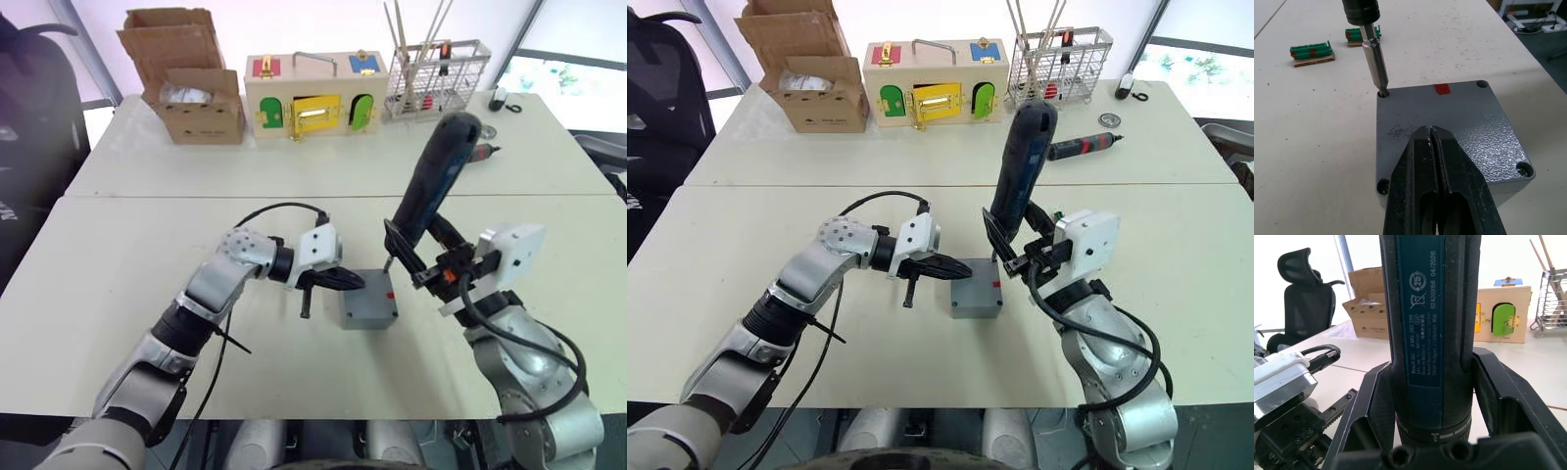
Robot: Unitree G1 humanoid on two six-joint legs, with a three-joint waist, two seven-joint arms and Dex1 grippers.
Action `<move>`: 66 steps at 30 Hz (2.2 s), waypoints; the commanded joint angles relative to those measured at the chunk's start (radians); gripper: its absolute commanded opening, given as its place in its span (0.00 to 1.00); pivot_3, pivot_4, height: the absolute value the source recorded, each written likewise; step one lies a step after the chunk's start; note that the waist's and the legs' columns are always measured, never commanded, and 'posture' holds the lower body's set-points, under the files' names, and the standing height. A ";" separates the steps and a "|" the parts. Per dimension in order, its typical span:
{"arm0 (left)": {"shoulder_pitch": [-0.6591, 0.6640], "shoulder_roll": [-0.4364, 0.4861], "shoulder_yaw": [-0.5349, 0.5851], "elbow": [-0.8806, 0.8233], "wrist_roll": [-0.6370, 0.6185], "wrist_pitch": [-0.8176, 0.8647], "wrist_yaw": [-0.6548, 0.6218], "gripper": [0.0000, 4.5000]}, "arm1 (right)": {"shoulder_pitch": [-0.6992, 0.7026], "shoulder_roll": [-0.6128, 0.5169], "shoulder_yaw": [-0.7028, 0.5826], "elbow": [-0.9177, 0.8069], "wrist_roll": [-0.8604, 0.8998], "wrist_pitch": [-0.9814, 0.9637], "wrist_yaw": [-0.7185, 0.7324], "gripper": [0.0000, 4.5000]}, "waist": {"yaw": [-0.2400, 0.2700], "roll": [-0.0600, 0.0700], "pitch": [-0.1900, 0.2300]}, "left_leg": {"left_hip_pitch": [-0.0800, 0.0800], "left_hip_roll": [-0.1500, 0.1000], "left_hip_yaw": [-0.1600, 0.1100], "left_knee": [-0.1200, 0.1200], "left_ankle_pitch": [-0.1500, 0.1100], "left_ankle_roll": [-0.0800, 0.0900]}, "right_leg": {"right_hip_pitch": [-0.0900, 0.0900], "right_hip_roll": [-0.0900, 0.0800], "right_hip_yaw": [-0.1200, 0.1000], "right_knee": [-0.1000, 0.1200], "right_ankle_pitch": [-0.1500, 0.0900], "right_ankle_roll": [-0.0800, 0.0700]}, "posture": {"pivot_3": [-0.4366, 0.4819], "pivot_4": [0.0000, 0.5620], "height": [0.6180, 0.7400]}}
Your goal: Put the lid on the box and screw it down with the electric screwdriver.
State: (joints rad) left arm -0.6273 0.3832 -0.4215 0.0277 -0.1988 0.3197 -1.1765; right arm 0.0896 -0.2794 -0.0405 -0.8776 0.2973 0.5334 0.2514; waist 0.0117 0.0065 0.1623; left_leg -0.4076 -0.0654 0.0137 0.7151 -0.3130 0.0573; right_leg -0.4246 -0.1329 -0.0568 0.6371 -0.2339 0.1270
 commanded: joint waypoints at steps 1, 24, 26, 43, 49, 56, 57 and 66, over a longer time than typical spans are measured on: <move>0.003 0.005 -0.026 -0.001 0.049 -0.036 0.011 0.00 | 0.056 0.000 0.053 0.056 -0.010 -0.004 0.009 0.42 | 0.000 -0.003 -0.003 | 0.000 0.000 0.000 0.000 0.000 0.000 | 0.000 0.000 0.000 0.000 0.000 0.000 | 0.48 0.27 0.62; 0.016 0.007 -0.029 -0.030 0.044 -0.010 -0.001 0.00 | 0.091 -0.039 0.066 0.142 -0.048 0.006 0.008 0.42 | 0.002 -0.012 -0.024 | 0.004 0.001 -0.002 -0.001 -0.001 0.000 | 0.002 -0.001 0.000 -0.005 -0.002 -0.003 | 0.48 0.27 0.62; 0.017 0.007 -0.029 -0.032 0.044 -0.008 0.001 0.00 | 0.095 -0.042 0.066 0.143 -0.044 0.010 0.010 0.42 | 0.002 -0.012 -0.024 | 0.004 0.001 -0.002 -0.001 -0.001 0.001 | 0.002 -0.001 0.000 -0.005 -0.002 -0.003 | 0.48 0.27 0.62; 0.026 0.005 -0.031 -0.055 0.041 0.011 0.007 0.00 | 0.091 -0.086 0.085 0.158 -0.052 0.066 0.002 0.42 | 0.004 -0.018 -0.034 | 0.004 0.000 -0.010 -0.001 -0.003 0.003 | 0.007 -0.001 0.000 -0.009 -0.002 -0.004 | 0.48 0.27 0.62; 0.039 0.000 -0.051 -0.024 0.056 -0.001 0.009 0.00 | 0.077 -0.067 0.071 0.135 -0.020 0.032 0.009 0.42 | 0.004 -0.017 -0.034 | 0.004 0.000 -0.013 -0.001 -0.003 0.003 | 0.008 0.000 0.000 -0.010 -0.002 -0.004 | 0.48 0.27 0.62; 0.048 0.002 -0.051 0.001 0.064 -0.014 0.012 0.00 | 0.073 -0.070 0.032 0.106 0.007 0.005 0.018 0.42 | 0.004 -0.015 -0.033 | 0.004 -0.001 -0.018 -0.002 -0.003 0.002 | 0.012 0.000 0.000 -0.015 -0.003 -0.005 | 0.48 0.27 0.62; 0.048 0.002 -0.051 0.004 0.065 -0.016 0.012 0.00 | 0.069 -0.072 0.022 0.098 0.012 0.004 0.018 0.42 | 0.004 -0.015 -0.033 | 0.004 -0.001 -0.019 -0.002 -0.003 0.002 | 0.013 0.000 0.000 -0.015 -0.003 -0.005 | 0.48 0.27 0.62; 0.030 0.003 0.067 -0.025 -0.065 0.084 0.013 0.00 | -0.172 -0.219 -0.312 -0.051 0.425 0.244 0.002 0.42 | 0.004 0.001 -0.016 | 0.002 -0.002 -0.019 -0.004 -0.003 0.003 | 0.012 0.000 0.000 -0.019 -0.003 -0.005 | 0.48 0.27 0.62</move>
State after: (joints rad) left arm -0.5928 0.3809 -0.3937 0.0165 -0.2311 0.3709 -1.1619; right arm -0.0269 -0.4701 -0.2497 -0.8634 0.6109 0.7531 0.2693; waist 0.0157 0.0078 0.1461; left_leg -0.4082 -0.0689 -0.0055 0.7118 -0.3156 0.0601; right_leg -0.4147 -0.1340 -0.0568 0.6187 -0.2368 0.1218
